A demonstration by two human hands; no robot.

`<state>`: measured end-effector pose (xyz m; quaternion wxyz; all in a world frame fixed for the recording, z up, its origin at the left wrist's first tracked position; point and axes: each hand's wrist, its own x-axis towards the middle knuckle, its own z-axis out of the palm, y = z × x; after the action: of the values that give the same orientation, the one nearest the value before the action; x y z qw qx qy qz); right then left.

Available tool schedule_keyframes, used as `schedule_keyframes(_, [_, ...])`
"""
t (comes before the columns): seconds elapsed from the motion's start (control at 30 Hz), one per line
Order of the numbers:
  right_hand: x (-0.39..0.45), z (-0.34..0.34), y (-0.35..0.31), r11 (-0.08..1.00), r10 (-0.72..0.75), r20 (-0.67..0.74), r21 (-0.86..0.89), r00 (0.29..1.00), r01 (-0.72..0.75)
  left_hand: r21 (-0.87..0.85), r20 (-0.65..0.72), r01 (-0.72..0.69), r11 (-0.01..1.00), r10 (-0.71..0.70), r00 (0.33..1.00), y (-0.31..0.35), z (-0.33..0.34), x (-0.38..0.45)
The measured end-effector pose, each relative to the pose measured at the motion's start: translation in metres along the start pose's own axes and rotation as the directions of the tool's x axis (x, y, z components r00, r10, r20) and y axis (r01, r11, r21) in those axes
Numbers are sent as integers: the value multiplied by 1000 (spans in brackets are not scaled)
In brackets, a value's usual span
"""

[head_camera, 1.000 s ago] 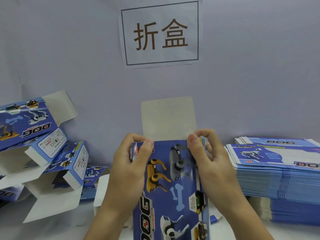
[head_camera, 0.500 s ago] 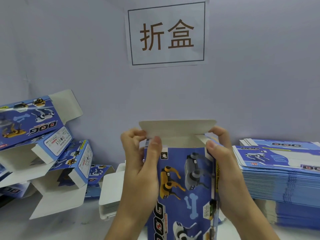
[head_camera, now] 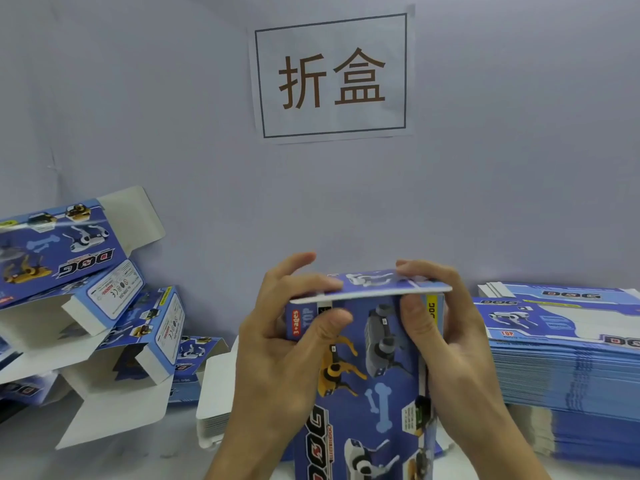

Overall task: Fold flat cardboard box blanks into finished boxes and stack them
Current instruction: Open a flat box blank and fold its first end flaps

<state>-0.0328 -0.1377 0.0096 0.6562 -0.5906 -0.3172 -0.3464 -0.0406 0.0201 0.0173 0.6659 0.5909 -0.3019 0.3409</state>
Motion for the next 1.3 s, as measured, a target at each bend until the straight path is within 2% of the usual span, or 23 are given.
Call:
schedule_keyframes(0.3, [1,-1,-1,996,86,4,34,996,-86,3,-89,45,999,-44,995,2,10,-2])
schedule_keyframes(0.47, [-2,-1,1,978,118,54,165,992,-126,1,-24,57,998,-57,998,3,5,-3])
schedule_keyframes(0.6, [0,-2,-1,988,85,16,131,996,-87,45,-50,65,997,-62,997,1,1,-3])
schedule_keyframes(0.77, [0,-4,-1,990,114,20,76,993,-115,89,-99,46,995,-37,994,-5,7,-5])
schedule_keyframes(0.87, [1,-2,-2,991,132,-24,36,991,-131,48,-88,103,994,-98,991,-8,12,-6])
schedule_keyframes(0.97, [2,1,-4,987,161,-32,19,986,-161,31,-62,98,995,-96,993,-8,15,-5])
schedule_keyframes(1.17, [5,0,-6,952,265,30,151,964,-267,-6,-28,138,990,-139,990,-5,13,-6])
schedule_keyframes(1.3, [5,-4,-9,929,306,75,195,949,-315,-116,-1,226,967,-228,974,-3,10,-5])
